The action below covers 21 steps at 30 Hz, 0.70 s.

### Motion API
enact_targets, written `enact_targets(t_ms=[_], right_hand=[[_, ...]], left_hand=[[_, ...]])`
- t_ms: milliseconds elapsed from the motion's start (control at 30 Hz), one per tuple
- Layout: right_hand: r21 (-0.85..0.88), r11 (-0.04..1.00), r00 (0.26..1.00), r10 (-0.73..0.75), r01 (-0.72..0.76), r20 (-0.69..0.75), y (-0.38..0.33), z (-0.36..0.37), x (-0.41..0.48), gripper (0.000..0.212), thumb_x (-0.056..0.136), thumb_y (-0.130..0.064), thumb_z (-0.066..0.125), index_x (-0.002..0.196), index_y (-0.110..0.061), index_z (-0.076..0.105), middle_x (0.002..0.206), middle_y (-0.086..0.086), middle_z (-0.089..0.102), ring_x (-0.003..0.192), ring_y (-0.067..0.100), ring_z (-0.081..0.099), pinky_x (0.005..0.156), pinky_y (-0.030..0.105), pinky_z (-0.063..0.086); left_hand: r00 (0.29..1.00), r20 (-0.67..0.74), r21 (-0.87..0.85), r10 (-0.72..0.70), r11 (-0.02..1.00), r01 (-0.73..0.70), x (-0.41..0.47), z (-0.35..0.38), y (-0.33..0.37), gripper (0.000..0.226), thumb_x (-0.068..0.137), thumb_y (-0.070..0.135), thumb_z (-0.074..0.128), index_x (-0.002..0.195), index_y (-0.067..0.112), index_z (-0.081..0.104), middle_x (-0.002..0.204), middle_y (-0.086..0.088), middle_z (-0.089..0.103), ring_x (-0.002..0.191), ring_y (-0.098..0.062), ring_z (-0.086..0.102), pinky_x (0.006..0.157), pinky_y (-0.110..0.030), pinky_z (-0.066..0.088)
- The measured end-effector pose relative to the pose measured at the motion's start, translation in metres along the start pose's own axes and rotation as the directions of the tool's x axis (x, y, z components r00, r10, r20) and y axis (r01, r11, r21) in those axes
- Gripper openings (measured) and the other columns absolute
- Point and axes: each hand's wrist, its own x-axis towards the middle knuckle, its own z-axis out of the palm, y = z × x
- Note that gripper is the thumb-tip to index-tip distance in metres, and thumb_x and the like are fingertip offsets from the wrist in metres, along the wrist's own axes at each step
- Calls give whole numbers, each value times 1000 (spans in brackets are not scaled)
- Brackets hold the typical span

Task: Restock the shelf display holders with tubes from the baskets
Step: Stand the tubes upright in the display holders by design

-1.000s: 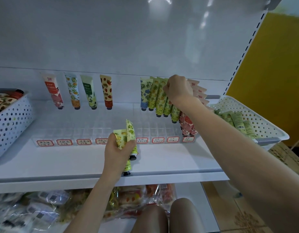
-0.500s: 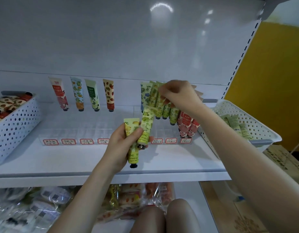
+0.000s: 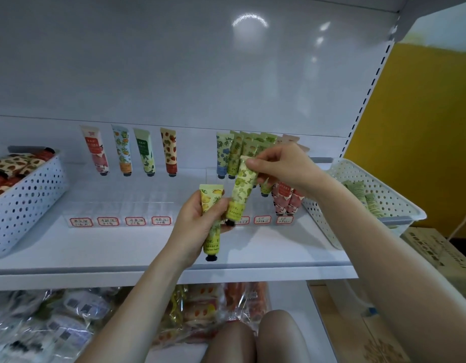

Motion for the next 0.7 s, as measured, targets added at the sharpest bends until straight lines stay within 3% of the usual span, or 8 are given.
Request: enact_targets(t_ms=[133, 200, 367, 433, 500, 600, 700], right_hand=[[-238, 970, 943, -44, -38, -329, 10, -20, 9, 30, 87, -25, 64, 79, 3, 68, 67, 16, 66, 43, 6, 50, 48, 18, 43], [-338, 937, 912, -65, -84, -405, 13, -27, 15, 31, 89, -22, 61, 82, 7, 67, 72, 19, 67, 39, 4, 46, 45, 19, 41], [-456, 876, 927, -28, -157, -373, 16, -21, 29, 28, 88, -14, 56, 75, 10, 59, 73, 22, 63, 59, 25, 52, 64, 35, 52], [-477, 861, 933, -5, -179, -359, 20, -13, 40, 22, 88, -13, 55, 70, -1, 52, 79, 27, 61, 66, 27, 54, 70, 41, 53], [-507, 828, 936, 56, -238, -349, 22, -4, 49, 17, 90, -17, 54, 78, -8, 46, 92, 35, 59, 72, 33, 54, 72, 45, 53], [-568, 780, 942, 81, -263, -325, 22, 1, 55, 34, 95, -16, 49, 65, -5, 38, 64, 16, 49, 55, 22, 43, 50, 26, 41], [-604, 746, 943, 98, -281, -317, 21, 5, 56, 40, 95, -12, 48, 57, -9, 35, 56, 4, 39, 48, 15, 37, 41, 23, 28]], left_hand=[[980, -196, 203, -19, 977, 59, 6, -6, -19, 11, 95, 17, 50, 101, 7, 51, 84, -5, 65, 62, -5, 66, 54, -18, 53], [964, -263, 274, -32, 956, 106, 8, -5, -29, 13, 96, 19, 49, 97, 6, 50, 77, -5, 60, 50, -5, 59, 47, -15, 49], [940, -330, 235, -85, 957, 169, 12, 0, -44, 14, 97, 19, 48, 88, 8, 46, 69, -3, 55, 40, -6, 47, 41, -18, 43], [927, -358, 195, -110, 962, 190, 13, 0, -45, 14, 96, 19, 49, 86, 11, 46, 67, -3, 56, 38, -5, 47, 39, -17, 42], [926, -358, 173, -122, 966, 194, 14, 0, -45, 14, 96, 19, 50, 86, 10, 45, 67, -4, 56, 37, -5, 46, 38, -17, 42], [925, -358, 164, -126, 967, 195, 13, -1, -45, 15, 96, 21, 50, 87, 9, 45, 64, -4, 56, 36, -4, 46, 39, -16, 42], [927, -357, 163, -118, 969, 186, 12, -4, -46, 16, 95, 22, 51, 89, 8, 46, 62, -3, 57, 37, -4, 47, 39, -16, 42]])
